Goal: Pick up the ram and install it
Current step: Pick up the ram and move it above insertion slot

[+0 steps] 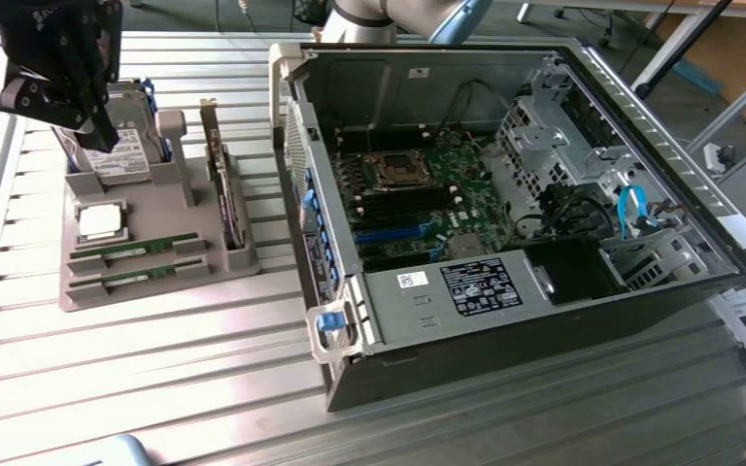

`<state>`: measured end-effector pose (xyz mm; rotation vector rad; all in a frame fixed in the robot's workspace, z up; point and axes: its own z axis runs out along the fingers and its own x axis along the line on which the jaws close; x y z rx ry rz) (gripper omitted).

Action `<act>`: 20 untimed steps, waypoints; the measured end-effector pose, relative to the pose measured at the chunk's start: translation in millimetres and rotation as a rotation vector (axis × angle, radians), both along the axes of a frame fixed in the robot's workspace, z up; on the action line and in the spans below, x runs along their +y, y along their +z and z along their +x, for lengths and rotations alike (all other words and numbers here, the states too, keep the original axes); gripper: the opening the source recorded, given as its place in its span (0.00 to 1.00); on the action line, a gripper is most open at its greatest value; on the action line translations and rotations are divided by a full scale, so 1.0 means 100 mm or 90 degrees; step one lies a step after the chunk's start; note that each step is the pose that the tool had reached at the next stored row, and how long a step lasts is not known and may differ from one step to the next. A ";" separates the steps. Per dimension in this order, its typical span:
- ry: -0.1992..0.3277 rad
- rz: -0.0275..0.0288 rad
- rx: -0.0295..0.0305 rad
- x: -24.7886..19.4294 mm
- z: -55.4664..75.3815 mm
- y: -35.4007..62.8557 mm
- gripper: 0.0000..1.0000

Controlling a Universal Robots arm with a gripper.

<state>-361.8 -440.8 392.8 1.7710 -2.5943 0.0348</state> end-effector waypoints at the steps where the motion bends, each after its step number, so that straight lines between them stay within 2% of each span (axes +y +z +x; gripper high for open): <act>1: 0.003 -0.0002 0.0000 0.000 0.00 0.000 0.11; 20: 0.070 -0.0030 0.0000 0.000 0.00 0.000 0.11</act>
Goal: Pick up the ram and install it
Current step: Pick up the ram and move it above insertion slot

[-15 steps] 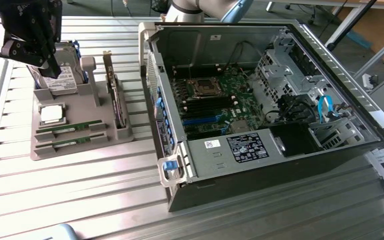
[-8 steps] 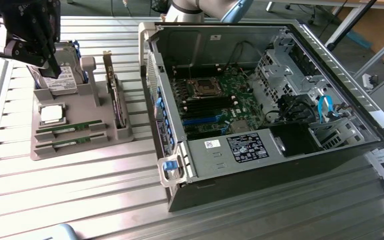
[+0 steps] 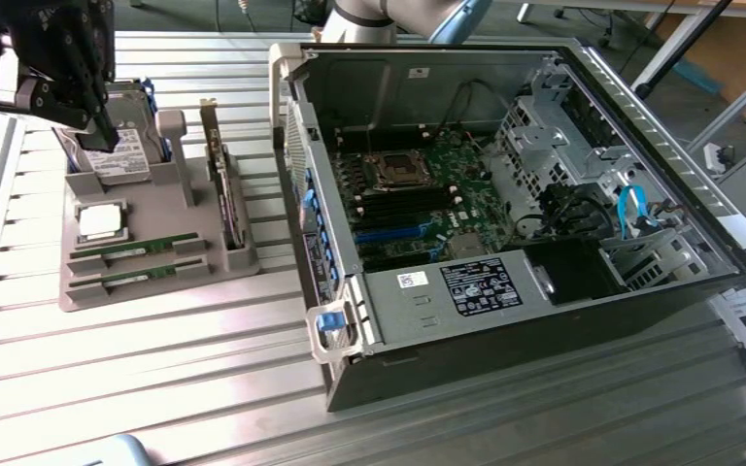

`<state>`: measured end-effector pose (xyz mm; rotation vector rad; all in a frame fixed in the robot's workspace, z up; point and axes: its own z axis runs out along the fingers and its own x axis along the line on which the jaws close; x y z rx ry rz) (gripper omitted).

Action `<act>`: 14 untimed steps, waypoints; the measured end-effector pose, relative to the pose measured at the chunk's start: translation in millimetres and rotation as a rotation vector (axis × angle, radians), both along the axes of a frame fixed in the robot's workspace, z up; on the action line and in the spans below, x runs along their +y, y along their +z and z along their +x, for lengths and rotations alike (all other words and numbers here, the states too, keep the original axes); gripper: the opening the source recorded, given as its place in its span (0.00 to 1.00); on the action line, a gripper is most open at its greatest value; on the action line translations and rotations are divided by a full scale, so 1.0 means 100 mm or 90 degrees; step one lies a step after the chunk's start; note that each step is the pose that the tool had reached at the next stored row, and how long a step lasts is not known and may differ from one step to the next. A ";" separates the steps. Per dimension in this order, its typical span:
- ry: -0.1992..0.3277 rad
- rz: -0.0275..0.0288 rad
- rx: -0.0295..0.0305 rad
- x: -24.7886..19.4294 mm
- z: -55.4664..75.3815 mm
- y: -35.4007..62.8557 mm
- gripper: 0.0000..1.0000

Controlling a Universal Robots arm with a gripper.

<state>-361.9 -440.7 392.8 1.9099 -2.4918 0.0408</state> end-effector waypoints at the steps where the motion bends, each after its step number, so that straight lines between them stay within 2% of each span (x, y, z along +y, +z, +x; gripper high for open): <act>1: 0.003 -0.0001 0.0000 0.000 0.00 0.000 0.11; 6: 0.019 -0.0006 0.0000 0.000 0.00 0.000 0.11; 14: 0.020 -0.0006 0.0000 0.000 0.00 -0.001 0.11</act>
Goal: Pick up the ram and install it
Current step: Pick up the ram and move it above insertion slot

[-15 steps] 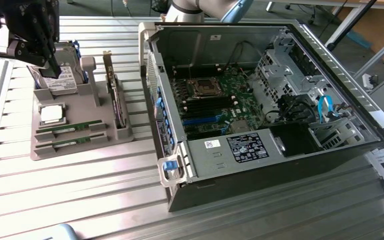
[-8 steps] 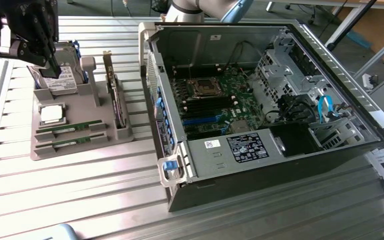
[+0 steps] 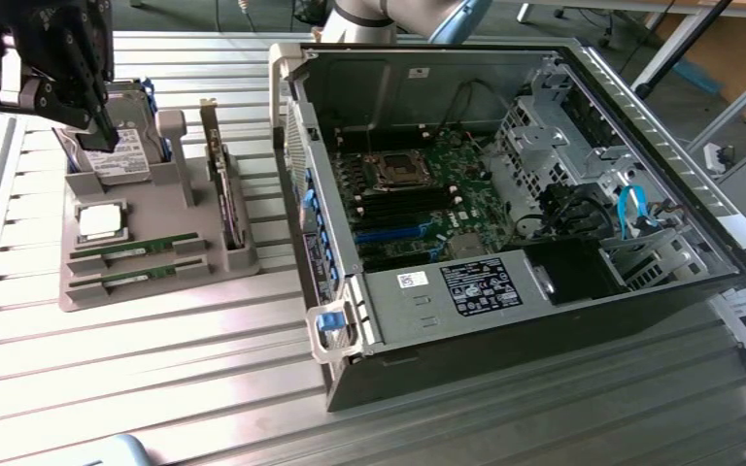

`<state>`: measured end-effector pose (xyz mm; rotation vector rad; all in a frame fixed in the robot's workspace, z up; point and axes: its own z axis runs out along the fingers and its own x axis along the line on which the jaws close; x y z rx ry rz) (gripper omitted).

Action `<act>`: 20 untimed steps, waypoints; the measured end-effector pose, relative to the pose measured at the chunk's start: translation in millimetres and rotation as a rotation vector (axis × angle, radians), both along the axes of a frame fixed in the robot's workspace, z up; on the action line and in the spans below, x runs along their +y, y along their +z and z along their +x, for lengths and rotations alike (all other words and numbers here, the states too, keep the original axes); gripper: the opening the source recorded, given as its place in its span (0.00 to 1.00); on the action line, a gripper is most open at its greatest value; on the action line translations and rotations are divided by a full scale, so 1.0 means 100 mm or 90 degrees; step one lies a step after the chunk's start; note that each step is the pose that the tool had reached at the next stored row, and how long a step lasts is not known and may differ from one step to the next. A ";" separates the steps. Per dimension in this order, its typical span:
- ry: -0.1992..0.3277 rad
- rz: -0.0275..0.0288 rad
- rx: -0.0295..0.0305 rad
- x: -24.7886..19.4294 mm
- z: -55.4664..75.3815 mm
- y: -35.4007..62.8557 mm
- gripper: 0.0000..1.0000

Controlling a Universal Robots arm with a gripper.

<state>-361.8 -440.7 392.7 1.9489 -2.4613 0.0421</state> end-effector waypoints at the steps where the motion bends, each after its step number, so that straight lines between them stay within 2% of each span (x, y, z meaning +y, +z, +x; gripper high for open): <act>1: 0.000 0.0000 0.0000 0.000 0.00 0.000 0.11; 3: 0.000 0.0000 0.0000 0.000 0.00 0.000 0.24; 4: 0.000 0.0000 0.0000 0.000 0.00 0.000 0.24; 5: 0.000 0.0000 0.0000 0.000 0.00 0.000 0.30; 20: 0.000 0.0000 0.0000 0.000 0.00 -0.024 0.30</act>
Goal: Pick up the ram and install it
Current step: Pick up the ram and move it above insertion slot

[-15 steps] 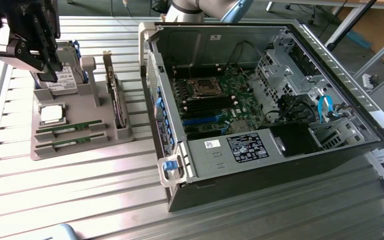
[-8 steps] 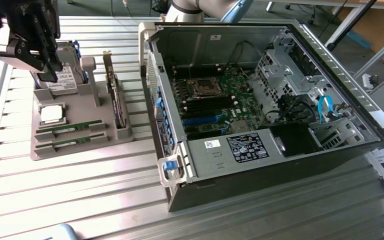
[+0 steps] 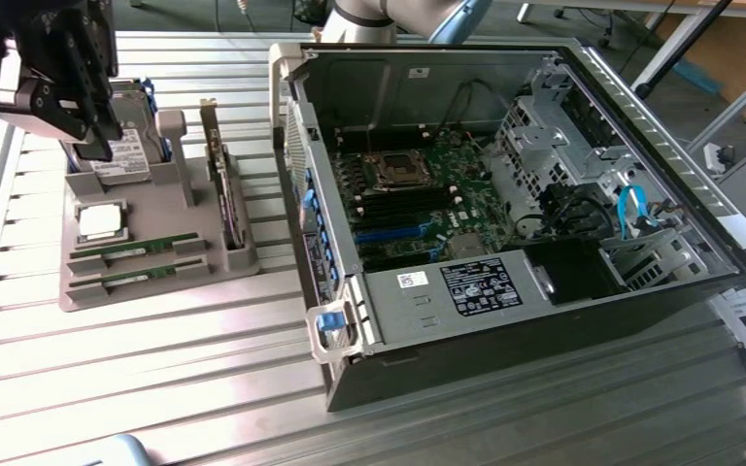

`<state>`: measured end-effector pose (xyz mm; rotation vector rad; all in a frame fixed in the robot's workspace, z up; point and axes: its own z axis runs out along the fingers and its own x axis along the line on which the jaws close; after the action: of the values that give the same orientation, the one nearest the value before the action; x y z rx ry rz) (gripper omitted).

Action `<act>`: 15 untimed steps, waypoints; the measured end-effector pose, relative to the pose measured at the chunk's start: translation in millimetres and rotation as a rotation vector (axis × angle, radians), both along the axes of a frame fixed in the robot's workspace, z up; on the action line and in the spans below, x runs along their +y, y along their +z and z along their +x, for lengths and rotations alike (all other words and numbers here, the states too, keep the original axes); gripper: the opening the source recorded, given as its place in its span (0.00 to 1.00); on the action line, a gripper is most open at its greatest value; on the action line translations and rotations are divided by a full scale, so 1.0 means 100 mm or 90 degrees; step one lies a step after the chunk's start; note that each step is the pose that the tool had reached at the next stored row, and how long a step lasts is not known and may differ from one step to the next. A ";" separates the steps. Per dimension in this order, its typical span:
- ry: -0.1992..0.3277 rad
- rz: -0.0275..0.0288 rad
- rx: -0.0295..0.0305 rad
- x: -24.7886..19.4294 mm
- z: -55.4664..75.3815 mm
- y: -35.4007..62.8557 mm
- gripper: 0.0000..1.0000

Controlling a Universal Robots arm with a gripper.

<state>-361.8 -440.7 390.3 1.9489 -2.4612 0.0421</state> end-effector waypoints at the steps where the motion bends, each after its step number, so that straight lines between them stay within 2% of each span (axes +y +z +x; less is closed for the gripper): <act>1: 0.000 0.0000 0.0000 0.000 0.00 -0.006 0.30; 15: 0.000 0.0000 0.0000 0.000 0.00 -0.100 0.30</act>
<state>-361.8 -440.7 380.3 1.9489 -2.4613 0.0421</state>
